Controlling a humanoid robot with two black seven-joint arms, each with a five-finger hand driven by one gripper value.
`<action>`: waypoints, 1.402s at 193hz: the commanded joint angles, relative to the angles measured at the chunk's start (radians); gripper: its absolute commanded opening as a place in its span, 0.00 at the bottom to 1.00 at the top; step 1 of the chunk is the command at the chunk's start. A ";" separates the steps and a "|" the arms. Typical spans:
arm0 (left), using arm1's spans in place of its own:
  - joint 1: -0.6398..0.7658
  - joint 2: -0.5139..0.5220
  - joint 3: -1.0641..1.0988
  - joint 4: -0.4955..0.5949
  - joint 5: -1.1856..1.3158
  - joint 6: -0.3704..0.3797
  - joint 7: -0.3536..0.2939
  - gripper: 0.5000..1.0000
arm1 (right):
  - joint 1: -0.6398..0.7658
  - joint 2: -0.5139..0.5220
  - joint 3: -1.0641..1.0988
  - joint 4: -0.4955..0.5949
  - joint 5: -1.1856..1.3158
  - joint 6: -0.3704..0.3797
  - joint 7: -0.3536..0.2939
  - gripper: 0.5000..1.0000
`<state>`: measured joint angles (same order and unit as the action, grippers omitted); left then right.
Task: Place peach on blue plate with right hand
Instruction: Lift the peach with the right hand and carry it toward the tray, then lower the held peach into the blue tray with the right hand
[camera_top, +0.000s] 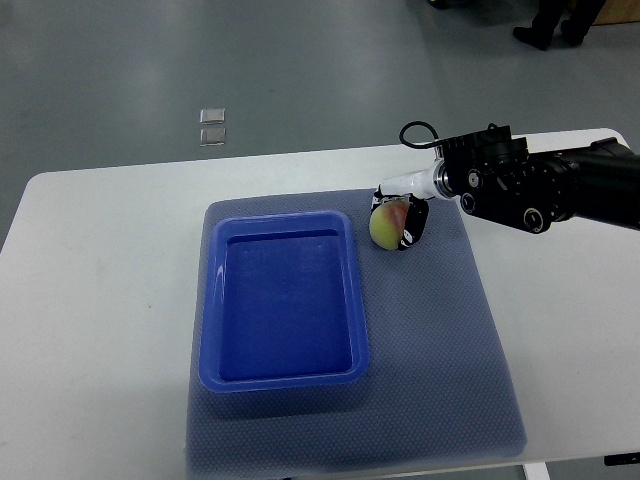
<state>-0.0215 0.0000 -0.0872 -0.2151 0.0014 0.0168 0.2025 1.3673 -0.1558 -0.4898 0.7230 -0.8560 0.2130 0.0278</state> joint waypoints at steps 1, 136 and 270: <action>0.000 0.000 0.000 0.002 0.000 0.000 0.000 1.00 | 0.013 -0.017 0.003 0.012 0.005 -0.007 0.004 0.00; -0.001 0.000 0.003 -0.006 0.005 -0.001 0.000 1.00 | 0.685 -0.455 -0.024 0.636 0.089 0.210 0.007 0.00; -0.001 0.000 0.000 0.002 0.000 -0.031 0.000 1.00 | 0.507 0.148 -0.012 0.408 0.276 0.051 0.007 0.00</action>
<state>-0.0234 0.0000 -0.0876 -0.2177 0.0037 -0.0154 0.2024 1.9446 -0.1036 -0.5015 1.1882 -0.5791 0.2915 0.0351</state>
